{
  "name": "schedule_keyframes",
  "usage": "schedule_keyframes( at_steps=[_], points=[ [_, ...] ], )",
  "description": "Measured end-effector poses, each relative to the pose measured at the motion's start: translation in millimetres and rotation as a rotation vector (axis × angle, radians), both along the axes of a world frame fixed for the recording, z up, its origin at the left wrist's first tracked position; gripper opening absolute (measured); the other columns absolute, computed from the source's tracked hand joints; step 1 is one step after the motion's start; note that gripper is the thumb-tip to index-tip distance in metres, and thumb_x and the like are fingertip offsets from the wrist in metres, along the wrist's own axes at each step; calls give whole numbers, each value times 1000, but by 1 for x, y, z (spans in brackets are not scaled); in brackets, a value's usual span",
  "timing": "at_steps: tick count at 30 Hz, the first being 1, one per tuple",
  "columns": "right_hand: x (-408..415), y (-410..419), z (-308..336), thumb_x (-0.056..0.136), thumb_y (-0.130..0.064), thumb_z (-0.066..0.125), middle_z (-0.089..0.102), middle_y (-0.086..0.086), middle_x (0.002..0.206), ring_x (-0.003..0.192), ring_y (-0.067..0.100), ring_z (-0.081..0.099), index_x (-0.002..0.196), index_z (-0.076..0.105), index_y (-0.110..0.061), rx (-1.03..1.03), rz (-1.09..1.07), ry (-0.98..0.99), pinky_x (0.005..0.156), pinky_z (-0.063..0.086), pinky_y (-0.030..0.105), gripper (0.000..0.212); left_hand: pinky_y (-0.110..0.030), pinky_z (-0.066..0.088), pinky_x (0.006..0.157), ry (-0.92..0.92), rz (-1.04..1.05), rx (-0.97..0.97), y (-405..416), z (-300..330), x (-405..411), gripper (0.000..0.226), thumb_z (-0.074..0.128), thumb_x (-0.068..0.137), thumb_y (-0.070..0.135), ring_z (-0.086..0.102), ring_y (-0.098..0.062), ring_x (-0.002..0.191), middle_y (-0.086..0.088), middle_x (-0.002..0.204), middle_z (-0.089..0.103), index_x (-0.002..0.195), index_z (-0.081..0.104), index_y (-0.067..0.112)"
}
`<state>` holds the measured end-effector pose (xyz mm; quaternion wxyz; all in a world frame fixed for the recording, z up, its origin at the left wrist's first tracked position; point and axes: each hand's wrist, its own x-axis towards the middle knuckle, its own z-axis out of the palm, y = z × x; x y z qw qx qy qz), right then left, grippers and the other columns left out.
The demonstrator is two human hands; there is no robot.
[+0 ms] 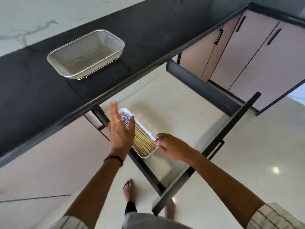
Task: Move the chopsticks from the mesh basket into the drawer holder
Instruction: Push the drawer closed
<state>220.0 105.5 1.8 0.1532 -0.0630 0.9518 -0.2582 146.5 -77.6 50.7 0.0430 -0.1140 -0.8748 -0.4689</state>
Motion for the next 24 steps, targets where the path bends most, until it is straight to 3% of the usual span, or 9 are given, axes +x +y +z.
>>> schedule_keyframes(
  at_steps=[3,7,10,12,16,19,24],
  points=[
    [23,29,7,96,-19,47,50,6,141,124,23,53,122,62,-14,37,6,24,105,42,35,31,-55,20,120,14,-89,-165,31,-4,55,70,48,100,34,6,-19,151,-4,165,2,156,9,15],
    [52,61,2,98,-27,44,51,-1,144,128,16,51,124,61,-18,154,36,46,113,31,30,32,-48,9,123,-97,-227,-447,74,-22,120,63,29,102,47,-13,-10,150,4,163,-14,145,37,1],
    [66,75,-2,99,-33,38,52,-4,142,133,9,45,120,63,-21,256,15,59,118,16,35,34,-44,-1,123,-203,-278,-493,97,-38,152,68,24,102,53,-7,-17,152,6,159,-22,156,-3,22],
    [69,77,-5,99,-35,36,55,-4,140,132,9,46,119,64,-21,256,-27,79,118,14,35,36,-42,-8,119,-251,-304,-555,102,-47,164,68,16,99,58,-7,-17,152,7,160,-20,154,-10,29],
    [70,76,-5,100,-34,35,65,-1,127,120,12,58,116,65,-17,258,-48,159,115,23,32,38,-41,-14,115,-256,-306,-681,103,-51,170,82,-17,81,69,-12,-14,150,10,157,-24,153,-15,31],
    [71,77,-3,100,-34,31,73,-3,108,101,12,65,105,68,-18,285,-39,225,104,36,28,41,-41,-16,114,-239,-310,-696,106,-52,170,89,-32,74,70,-15,-12,149,11,158,-23,152,-17,31],
    [71,74,-1,96,-28,45,73,2,74,70,18,68,76,69,-13,265,-104,305,79,50,30,35,-41,-15,115,-235,-316,-709,109,-56,168,84,-33,75,68,-17,-10,147,11,157,-23,150,-20,31]
  ],
)
